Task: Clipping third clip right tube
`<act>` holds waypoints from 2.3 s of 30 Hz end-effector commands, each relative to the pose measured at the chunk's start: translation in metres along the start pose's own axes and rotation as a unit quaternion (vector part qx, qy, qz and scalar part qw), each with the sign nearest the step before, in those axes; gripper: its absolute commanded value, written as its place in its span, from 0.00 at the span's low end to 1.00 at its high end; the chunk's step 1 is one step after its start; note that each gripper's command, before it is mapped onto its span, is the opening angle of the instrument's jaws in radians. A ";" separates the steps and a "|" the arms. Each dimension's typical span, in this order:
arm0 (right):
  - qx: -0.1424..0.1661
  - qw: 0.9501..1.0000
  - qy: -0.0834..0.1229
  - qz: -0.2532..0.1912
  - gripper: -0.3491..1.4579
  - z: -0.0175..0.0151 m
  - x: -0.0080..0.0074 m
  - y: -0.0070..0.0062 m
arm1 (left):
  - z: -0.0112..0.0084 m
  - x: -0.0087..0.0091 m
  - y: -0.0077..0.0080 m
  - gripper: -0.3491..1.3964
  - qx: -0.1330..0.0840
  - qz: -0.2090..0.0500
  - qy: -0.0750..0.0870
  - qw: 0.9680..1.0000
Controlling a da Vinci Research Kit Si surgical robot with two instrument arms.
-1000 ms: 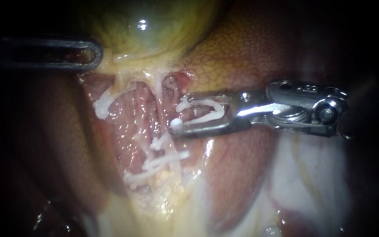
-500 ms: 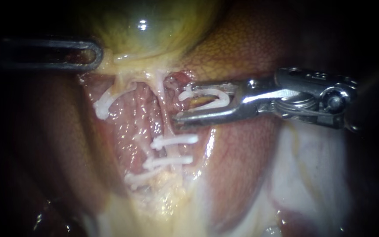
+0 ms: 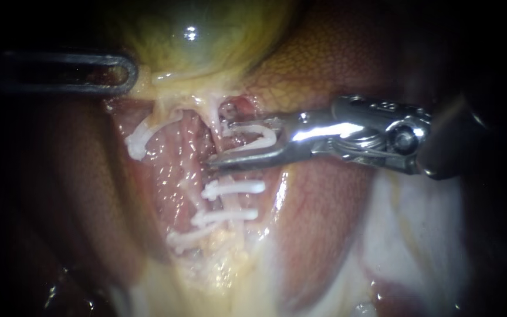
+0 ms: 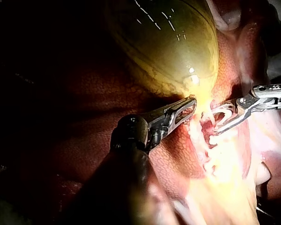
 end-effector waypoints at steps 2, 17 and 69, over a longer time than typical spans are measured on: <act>0.018 1.000 0.016 0.012 0.45 0.0000 0.0001 0.0002 | 0.0000 0.0000 0.0000 0.00 0.000 0.000 0.000 1.000; 0.161 0.982 0.089 0.040 0.43 0.0000 0.0003 0.0014 | 0.0001 0.0000 0.0000 0.00 0.000 0.000 0.000 1.000; 0.198 0.977 0.075 0.030 0.00 0.0021 0.0005 0.0035 | 0.0007 0.0000 -0.0001 0.00 0.001 0.000 0.000 1.000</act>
